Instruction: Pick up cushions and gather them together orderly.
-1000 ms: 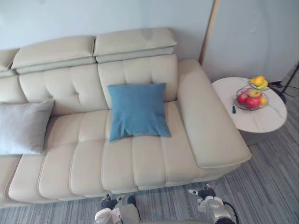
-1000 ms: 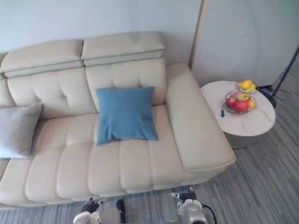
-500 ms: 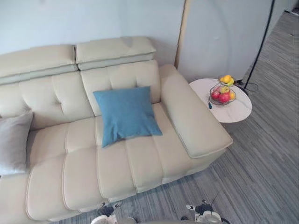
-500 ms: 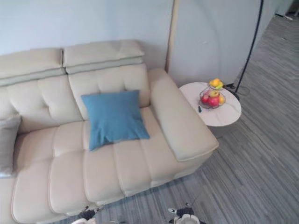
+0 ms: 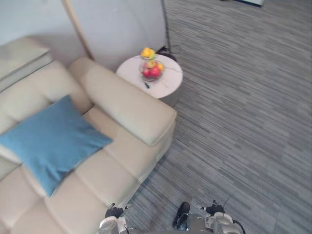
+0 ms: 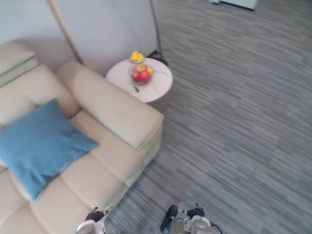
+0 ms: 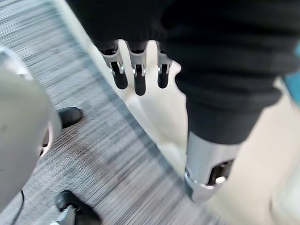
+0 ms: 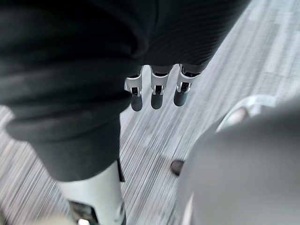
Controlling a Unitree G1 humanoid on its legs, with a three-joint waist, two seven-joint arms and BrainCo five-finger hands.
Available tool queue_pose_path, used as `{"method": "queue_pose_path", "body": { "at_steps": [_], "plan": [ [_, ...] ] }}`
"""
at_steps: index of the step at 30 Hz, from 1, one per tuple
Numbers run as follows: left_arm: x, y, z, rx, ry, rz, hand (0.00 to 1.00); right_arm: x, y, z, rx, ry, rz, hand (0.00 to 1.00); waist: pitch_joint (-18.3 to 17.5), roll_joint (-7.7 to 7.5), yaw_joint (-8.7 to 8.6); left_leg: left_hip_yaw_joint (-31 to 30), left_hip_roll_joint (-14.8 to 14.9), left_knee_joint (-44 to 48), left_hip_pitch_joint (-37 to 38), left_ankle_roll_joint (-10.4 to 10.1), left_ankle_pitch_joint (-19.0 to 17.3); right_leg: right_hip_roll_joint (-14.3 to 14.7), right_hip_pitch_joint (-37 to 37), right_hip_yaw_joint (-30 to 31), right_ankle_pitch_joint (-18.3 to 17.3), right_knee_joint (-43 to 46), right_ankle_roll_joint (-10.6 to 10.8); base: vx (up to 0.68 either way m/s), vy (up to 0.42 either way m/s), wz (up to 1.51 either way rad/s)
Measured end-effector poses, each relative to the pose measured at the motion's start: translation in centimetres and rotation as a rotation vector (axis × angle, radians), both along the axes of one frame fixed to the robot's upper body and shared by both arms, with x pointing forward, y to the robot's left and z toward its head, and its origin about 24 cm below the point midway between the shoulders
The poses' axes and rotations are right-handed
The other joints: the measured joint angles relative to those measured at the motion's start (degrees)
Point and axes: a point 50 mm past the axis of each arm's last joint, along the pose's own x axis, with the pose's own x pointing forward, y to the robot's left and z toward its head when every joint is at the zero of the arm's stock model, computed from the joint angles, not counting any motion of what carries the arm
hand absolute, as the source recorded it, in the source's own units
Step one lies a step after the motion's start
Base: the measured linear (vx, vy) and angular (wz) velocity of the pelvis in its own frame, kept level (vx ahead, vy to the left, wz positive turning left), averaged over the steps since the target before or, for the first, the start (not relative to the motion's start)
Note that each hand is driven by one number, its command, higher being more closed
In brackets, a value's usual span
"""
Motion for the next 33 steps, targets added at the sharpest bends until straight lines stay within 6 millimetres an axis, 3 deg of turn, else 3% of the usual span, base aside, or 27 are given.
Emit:
{"method": "queue_pose_path", "body": {
  "at_steps": [1,2,3,4,5,6,9,11,12,13,14,15,16,18,19,20,21,23,25,26,27,28,30,31,32,33],
  "plan": [
    [-0.5,-0.1,-0.2,-0.004,0.017,0.003,0.0,0.1,0.3,0.0,0.009,-0.001,0.002,0.0,1.0,-0.1,-0.03,-4.5,4.0,12.3,-3.9,5.0,0.5,1.9,1.4,2.8,-0.9,0.4,-1.2,0.13,-0.166,-0.83],
    [-0.8,-0.2,-0.3,-0.017,0.021,0.014,0.0,0.2,0.3,0.0,0.007,-0.004,0.002,0.0,1.4,0.13,0.09,-7.0,4.6,16.7,-5.4,6.9,-1.0,2.7,2.0,4.0,-1.4,0.7,-1.8,0.16,-0.148,-1.12],
    [-0.6,-0.1,-0.2,-0.014,0.009,0.021,0.0,0.6,0.3,0.2,0.002,-0.014,0.007,0.0,2.0,0.58,0.44,-13.9,2.8,22.3,-9.0,5.3,-4.7,4.2,2.8,7.0,-2.2,1.3,-2.8,0.16,-0.092,-1.31],
    [-0.3,-0.1,0.0,-0.014,-0.006,0.017,0.0,0.6,0.4,0.1,0.0,-0.01,0.007,0.0,2.0,0.64,1.01,-19.4,-1.1,23.2,-12.2,2.8,-6.9,5.5,3.1,10.5,-2.6,1.3,-3.0,0.17,-0.062,-1.43],
    [-0.2,-0.2,0.0,-0.016,-0.013,0.017,0.0,0.6,0.4,0.1,0.001,-0.006,0.006,0.0,2.1,0.52,1.55,-21.5,-2.8,22.5,-13.4,2.9,-7.7,5.9,3.2,12.3,-2.6,1.3,-3.1,0.25,-0.027,-1.78],
    [0.4,-0.4,0.3,-0.017,-0.043,0.015,0.0,1.1,0.6,0.2,-0.001,-0.018,0.007,0.0,2.8,0.39,2.71,-25.5,-7.1,19.2,-15.8,2.8,-8.6,7.0,4.4,16.3,-2.6,0.7,-3.1,0.27,0.009,-1.67],
    [0.8,-0.7,0.6,-0.02,-0.07,0.021,0.0,1.2,0.8,0.3,-0.004,-0.023,0.003,0.0,3.1,0.34,3.17,-32.8,-12.2,11.4,-19.7,2.6,-8.6,8.6,6.1,22.5,-2.8,-0.2,-2.6,0.22,0.054,-1.4],
    [1.3,-0.9,0.7,-0.024,-0.088,0.027,0.0,1.5,1.3,0.4,-0.002,-0.032,0.008,0.0,3.0,0.18,4.59,-41.8,-16.1,3.1,-21.5,2.4,-6.6,10.1,7.0,30.0,-3.0,-0.8,-1.6,0.27,0.133,-1.78],
    [1.3,-1.0,0.7,-0.026,-0.09,0.029,0.0,1.5,1.4,0.3,0.0,-0.032,0.009,0.0,2.9,0.23,5.13,-43.0,-16.1,0.9,-21.3,3.0,-5.6,10.6,7.0,31.7,-3.2,-0.9,-1.4,0.35,0.24,-1.86],
    [1.2,-1.2,0.7,-0.032,-0.086,0.036,0.0,1.5,1.8,0.3,0.008,-0.032,0.013,0.0,2.5,0.89,5.67,-43.6,-14.8,-2.0,-20.7,3.4,-1.7,11.8,7.3,34.0,-3.9,-1.0,-0.7,0.39,0.282,-1.65],
    [1.1,-0.9,0.7,-0.029,-0.085,0.057,0.0,1.4,2.5,0.2,0.026,-0.03,0.013,0.0,2.3,0.26,5.69,-41.3,-14.1,-2.2,-19.3,2.1,0.3,11.8,8.1,36.0,-4.6,-0.9,0.2,0.41,0.285,-1.45],
    [1.0,-0.5,0.7,-0.019,-0.083,0.06,0.0,1.2,3.0,0.1,0.039,-0.027,0.012,0.0,1.9,-0.86,5.4,-40.0,-14.1,-2.6,-18.9,2.5,0.0,11.2,8.3,36.6,-4.9,-0.8,0.7,0.38,0.235,-1.05],
    [1.2,0.0,0.8,-0.005,-0.082,0.057,0.0,0.5,3.7,-0.1,0.059,-0.026,0.003,0.0,1.4,-2.62,5.54,-37.4,-14.2,-2.1,-18.3,3.1,-1.6,9.5,8.3,36.6,-5.6,-0.3,2.0,0.3,0.171,-0.88],
    [1.3,0.3,0.8,0.005,-0.077,0.048,0.0,0.0,4.1,-0.3,0.073,-0.017,-0.008,0.0,1.2,-3.55,5.59,-33.8,-14.1,-2.0,-16.3,4.2,-3.5,7.7,7.5,34.0,-6.9,3.3,4.3,0.3,0.173,-0.86],
    [1.3,0.2,0.7,0.005,-0.069,0.043,0.0,0.1,4.1,-0.2,0.081,-0.024,-0.016,0.0,1.3,-3.69,5.7,-31.6,-14.0,-2.4,-14.3,4.6,-4.3,6.6,6.1,31.4,-7.8,7.0,7.2,0.33,0.17,-1.07],
    [1.3,0.0,0.7,0.006,-0.06,0.022,0.0,0.5,4.2,-0.1,0.086,-0.04,-0.012,0.0,1.6,-3.25,5.79,-27.5,-13.2,-3.1,-11.2,5.0,-5.0,4.3,2.8,24.8,-8.6,15.3,10.5,0.25,0.12,-1.14],
    [1.3,-0.2,0.7,0.007,-0.058,0.009,0.0,0.6,4.1,0.0,0.086,-0.048,-0.012,0.0,1.7,-3.05,5.77,-25.9,-12.8,-3.7,-10.1,5.0,-5.1,2.9,1.7,21.1,-8.8,17.8,10.2,0.27,0.117,-1.21],
    [1.4,-0.3,0.6,0.012,-0.042,-0.027,0.0,1.2,4.1,0.2,0.09,-0.067,-0.013,0.0,1.9,-2.1,5.55,-21.2,-10.8,-6.7,-5.5,5.0,-5.0,-3.4,0.7,3.7,-9.8,19.5,7.3,0.22,0.039,-1.09],
    [1.4,0.2,0.5,0.029,-0.029,-0.046,0.0,1.3,4.3,0.1,0.097,-0.053,-0.005,0.0,2.2,-1.73,5.37,-18.9,-9.4,-8.3,-2.7,5.0,-5.0,-4.3,0.5,-2.5,-9.0,14.6,5.6,0.25,-0.069,-0.96],
    [1.4,0.4,0.5,0.034,-0.025,-0.052,0.0,1.3,4.3,0.0,0.098,-0.05,-0.004,0.0,2.2,-2.04,5.32,-18.3,-9.2,-8.7,-2.0,4.9,-5.0,-4.2,0.3,-3.2,-8.4,12.7,5.3,0.33,-0.182,-0.88],
    [1.4,1.0,0.6,0.055,-0.022,-0.071,0.0,1.0,4.4,-0.1,0.1,-0.039,-0.005,0.0,2.2,-3.72,4.98,-18.1,-10.0,-8.7,-0.8,4.7,-5.2,-3.6,0.4,-2.4,-3.3,6.3,3.5,0.33,-0.222,-0.7],
    [1.5,1.4,0.6,0.067,-0.014,-0.083,0.0,1.0,3.8,-0.1,0.091,-0.037,-0.017,0.0,2.3,-4.58,4.52,-18.7,-10.1,-8.3,0.9,2.6,-6.5,-3.0,0.9,-0.7,-0.9,5.0,1.7,0.39,-0.251,-0.69],
    [1.8,0.8,0.7,0.059,-0.021,-0.097,0.0,1.1,2.9,0.0,0.07,-0.041,-0.029,0.0,2.5,-2.71,3.92,-18.9,-6.8,-2.6,-0.3,1.6,-7.1,0.2,1.9,0.2,-3.1,4.7,1.3,0.29,-0.208,-0.45],
    [1.8,0.9,0.7,0.063,-0.024,-0.1,0.0,1.0,2.6,0.0,0.063,-0.041,-0.031,0.0,2.7,-2.57,3.57,-19.3,-5.9,0.9,-1.4,1.4,-7.2,0.7,2.5,0.3,-3.4,4.2,1.1,0.29,-0.225,-0.5],
    [1.6,0.5,0.6,0.047,-0.017,-0.08,0.0,1.0,2.4,0.1,0.06,-0.047,-0.049,0.0,3.6,-1.09,3.49,-21.8,-2.2,14.9,-5.8,3.1,-5.9,3.4,5.1,1.1,-4.4,3.3,0.3,0.24,-0.154,-0.47],
    [1.5,0.4,0.5,0.031,-0.023,-0.053,0.0,1.1,2.3,0.1,0.059,-0.052,-0.058,0.0,4.0,-0.54,3.58,-23.2,-1.2,19.9,-7.9,5.5,-4.4,4.3,6.1,2.0,-4.9,3.1,0.0,0.32,-0.141,-0.85]
  ]
}}
